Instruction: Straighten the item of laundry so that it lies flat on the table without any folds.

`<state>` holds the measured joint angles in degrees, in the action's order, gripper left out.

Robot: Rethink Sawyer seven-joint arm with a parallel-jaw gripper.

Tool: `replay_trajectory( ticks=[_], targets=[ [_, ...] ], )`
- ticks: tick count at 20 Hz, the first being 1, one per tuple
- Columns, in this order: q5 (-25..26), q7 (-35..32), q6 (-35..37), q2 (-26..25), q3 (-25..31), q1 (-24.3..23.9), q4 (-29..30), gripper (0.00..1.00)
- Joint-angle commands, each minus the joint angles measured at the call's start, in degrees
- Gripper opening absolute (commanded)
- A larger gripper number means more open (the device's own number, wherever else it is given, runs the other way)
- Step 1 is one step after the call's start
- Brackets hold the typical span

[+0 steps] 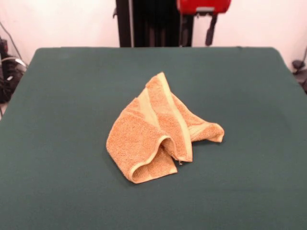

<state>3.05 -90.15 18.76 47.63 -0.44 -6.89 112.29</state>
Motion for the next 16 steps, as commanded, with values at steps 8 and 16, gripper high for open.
replay_trajectory(
  ticks=[8, 16],
  targets=[
    [0.9, -7.6, 2.1, -15.5, -2.3, 1.9, -17.6, 1.0],
    [-0.3, -8.0, 7.9, -19.7, -5.3, 3.6, -27.7, 1.0]
  ],
)
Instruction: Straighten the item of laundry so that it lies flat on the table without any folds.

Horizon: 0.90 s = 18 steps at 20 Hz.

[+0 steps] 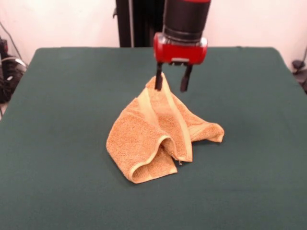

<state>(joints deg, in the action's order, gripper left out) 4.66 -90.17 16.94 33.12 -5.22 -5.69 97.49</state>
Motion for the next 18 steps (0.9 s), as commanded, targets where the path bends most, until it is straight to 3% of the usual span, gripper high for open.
replay_trajectory(
  ticks=[1, 7, 13, 18],
  targets=[
    [-2.0, -7.6, 9.9, -5.4, 0.1, 1.9, -13.5, 1.0],
    [-1.1, -5.6, 10.8, -9.5, 1.7, 0.3, -20.8, 1.0],
    [-2.7, -11.9, 14.9, -12.4, -4.1, 3.5, -27.1, 1.0],
    [-3.5, -11.7, 18.9, -14.6, -4.3, 3.7, -32.2, 1.0]
  ],
)
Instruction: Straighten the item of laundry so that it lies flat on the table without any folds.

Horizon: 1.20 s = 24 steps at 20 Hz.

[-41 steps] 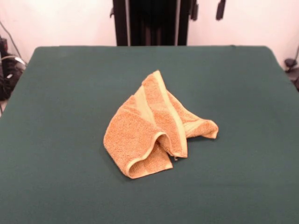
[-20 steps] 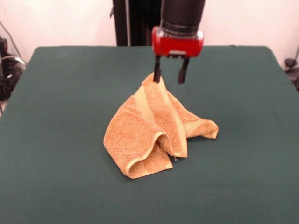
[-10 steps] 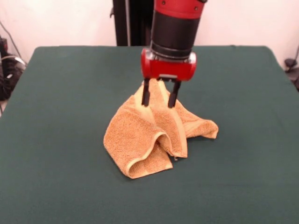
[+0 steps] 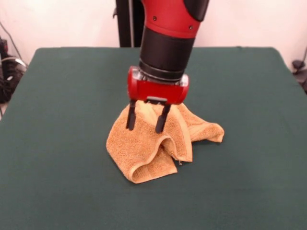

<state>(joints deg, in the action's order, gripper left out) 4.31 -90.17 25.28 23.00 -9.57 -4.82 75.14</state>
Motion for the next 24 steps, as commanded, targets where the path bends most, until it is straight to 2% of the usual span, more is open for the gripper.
replay_trajectory(
  ticks=[1, 5, 11, 15, 18, 24],
  targets=[
    [-3.6, -12.3, 11.5, -5.0, -0.3, 2.9, -11.0, 1.0],
    [-5.7, -18.4, 16.2, -6.8, -4.8, 4.9, -14.1, 1.0],
    [-8.0, -23.4, 20.1, -7.1, -9.3, 7.3, -12.2, 1.0],
    [-11.0, -30.7, 21.1, -9.3, -12.7, 9.6, -13.4, 1.0],
    [-11.8, -33.8, 23.7, -11.6, -14.9, 11.8, -14.6, 1.0],
    [-13.6, -40.0, 20.9, -15.8, -16.0, 15.1, -15.0, 1.0]
  ],
)
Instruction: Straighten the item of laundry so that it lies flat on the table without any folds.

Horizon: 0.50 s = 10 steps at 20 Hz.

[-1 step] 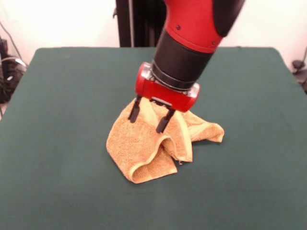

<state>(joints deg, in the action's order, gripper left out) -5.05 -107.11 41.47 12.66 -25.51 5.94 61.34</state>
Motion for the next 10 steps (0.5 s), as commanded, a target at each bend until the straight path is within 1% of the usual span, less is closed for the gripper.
replay_trajectory(
  ticks=[1, 5, 10],
  targets=[
    [-4.7, -23.6, 4.0, -6.0, 0.2, 4.5, -1.4, 1.0],
    [-5.2, -24.8, -0.5, -8.1, 1.6, 4.4, -1.6, 1.0],
    [-3.3, -24.2, -4.7, -9.7, 1.7, 3.9, -1.7, 1.0]
  ],
)
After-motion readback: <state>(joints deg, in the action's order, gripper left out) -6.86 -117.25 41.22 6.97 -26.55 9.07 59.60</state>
